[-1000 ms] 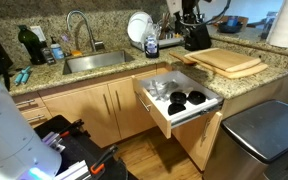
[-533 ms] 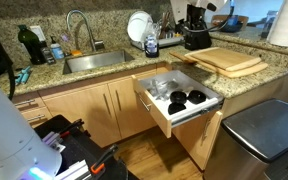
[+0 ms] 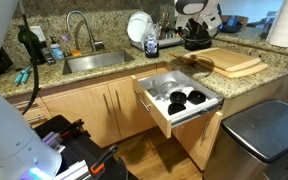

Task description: Put the wooden spoon in the drawer

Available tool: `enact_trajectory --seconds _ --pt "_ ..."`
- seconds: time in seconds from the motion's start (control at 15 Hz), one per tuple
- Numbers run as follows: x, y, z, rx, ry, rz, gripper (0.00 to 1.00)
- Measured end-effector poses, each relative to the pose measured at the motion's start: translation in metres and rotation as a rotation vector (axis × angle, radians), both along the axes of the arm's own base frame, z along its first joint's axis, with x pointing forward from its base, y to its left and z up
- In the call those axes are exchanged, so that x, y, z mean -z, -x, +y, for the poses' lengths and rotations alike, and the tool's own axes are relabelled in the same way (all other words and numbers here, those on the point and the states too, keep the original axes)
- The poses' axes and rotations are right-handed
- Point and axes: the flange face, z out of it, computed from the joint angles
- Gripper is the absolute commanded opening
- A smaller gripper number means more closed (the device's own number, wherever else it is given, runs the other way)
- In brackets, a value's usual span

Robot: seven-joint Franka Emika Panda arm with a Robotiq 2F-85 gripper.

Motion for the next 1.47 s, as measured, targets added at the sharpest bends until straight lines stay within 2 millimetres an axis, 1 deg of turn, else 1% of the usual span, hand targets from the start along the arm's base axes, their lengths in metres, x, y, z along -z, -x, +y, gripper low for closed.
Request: enact_trajectory --seconds 0.13,0.2,0.33,0.47,0.6,0.73,0.8,0.87,1.0,1.2,1.27,1.47 --pt "-0.01 -0.02 0.016 -0.005 -0.047 -0.017 1.0" --pt "-0.014 -0.025 0.02 -0.005 -0.054 -0.025 1.0" --pt "-0.017 -0.028 0.018 -0.005 -0.058 -0.03 1.0" --pt "-0.014 -0.026 0.011 0.009 -0.017 -0.013 1.0" --pt "-0.001 -0.018 -0.003 0.048 0.041 0.051 1.0" --pt "0.024 -0.003 -0.022 0.085 0.085 0.14 1.0" --pt "0.036 0.004 -0.028 0.094 0.094 0.172 1.0" --pt "0.043 0.008 -0.032 0.098 0.095 0.189 1.0" --pt "0.046 0.009 -0.032 0.097 0.097 0.195 1.0" --pt "0.052 0.006 -0.028 0.097 0.095 0.185 1.0" --pt "0.057 0.003 -0.027 0.09 0.095 0.179 1.0" --pt "0.081 -0.004 -0.023 0.02 0.101 0.162 1.0"
